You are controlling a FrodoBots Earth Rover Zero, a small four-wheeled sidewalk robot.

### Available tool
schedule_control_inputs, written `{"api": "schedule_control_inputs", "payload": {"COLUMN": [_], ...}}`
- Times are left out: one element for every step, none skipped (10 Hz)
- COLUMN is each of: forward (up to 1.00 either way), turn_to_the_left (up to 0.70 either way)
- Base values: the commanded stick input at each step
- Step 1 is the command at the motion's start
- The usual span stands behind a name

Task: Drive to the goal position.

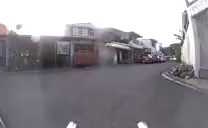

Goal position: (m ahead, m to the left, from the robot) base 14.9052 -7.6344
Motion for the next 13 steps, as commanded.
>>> {"api": "schedule_control_inputs", "payload": {"forward": [0.70,0.70,0.70,0.70,0.70,0.70,0.70,0.70,0.70,0.70,0.70,0.70,0.70], "turn_to_the_left": [0.00,0.00,0.00,0.00,0.00,0.00,0.00,0.00,0.00,0.00,0.00,-0.02,-0.13]}}
